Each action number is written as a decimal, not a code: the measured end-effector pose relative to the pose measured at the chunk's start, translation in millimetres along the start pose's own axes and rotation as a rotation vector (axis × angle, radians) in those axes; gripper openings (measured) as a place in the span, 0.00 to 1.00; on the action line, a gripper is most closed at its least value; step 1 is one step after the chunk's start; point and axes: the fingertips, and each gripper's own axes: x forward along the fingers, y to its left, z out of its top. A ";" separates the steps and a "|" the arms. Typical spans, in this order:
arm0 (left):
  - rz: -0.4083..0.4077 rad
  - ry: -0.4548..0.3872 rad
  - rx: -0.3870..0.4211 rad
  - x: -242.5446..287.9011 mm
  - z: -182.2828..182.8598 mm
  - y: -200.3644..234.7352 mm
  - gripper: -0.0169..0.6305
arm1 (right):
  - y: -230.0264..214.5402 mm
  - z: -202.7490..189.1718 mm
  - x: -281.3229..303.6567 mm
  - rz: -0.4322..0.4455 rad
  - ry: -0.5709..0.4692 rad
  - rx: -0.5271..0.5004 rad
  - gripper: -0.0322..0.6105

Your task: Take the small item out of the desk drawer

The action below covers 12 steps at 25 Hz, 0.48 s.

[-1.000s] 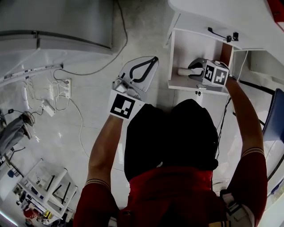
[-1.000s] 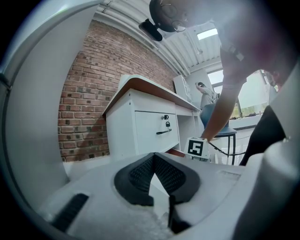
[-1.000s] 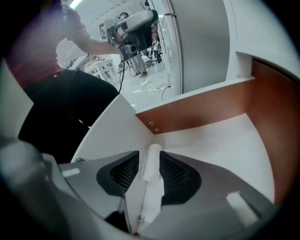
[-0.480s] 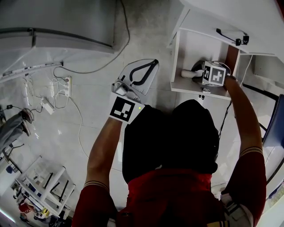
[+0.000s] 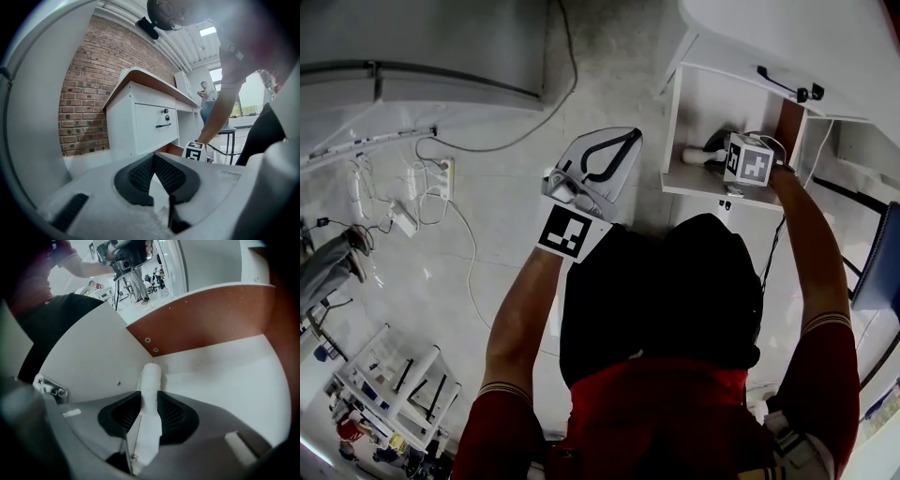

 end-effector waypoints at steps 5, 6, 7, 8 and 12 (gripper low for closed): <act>-0.013 0.020 -0.024 -6.8 19.5 -4.0 0.03 | 1.8 19.8 -30.6 -0.045 -0.022 0.006 0.24; -0.015 0.021 -0.030 -8.0 25.8 -3.9 0.03 | 2.9 24.6 -38.9 -0.052 -0.026 0.008 0.24; -0.018 0.023 -0.034 -9.5 32.8 -3.8 0.03 | 4.2 30.2 -48.1 -0.060 -0.032 0.011 0.24; -0.021 0.027 -0.038 -11.5 40.4 -4.1 0.03 | 6.1 36.3 -58.4 -0.068 -0.041 0.014 0.24; -0.022 0.034 -0.057 -20.8 80.5 -4.7 0.03 | 18.6 63.2 -113.1 -0.110 -0.120 0.078 0.24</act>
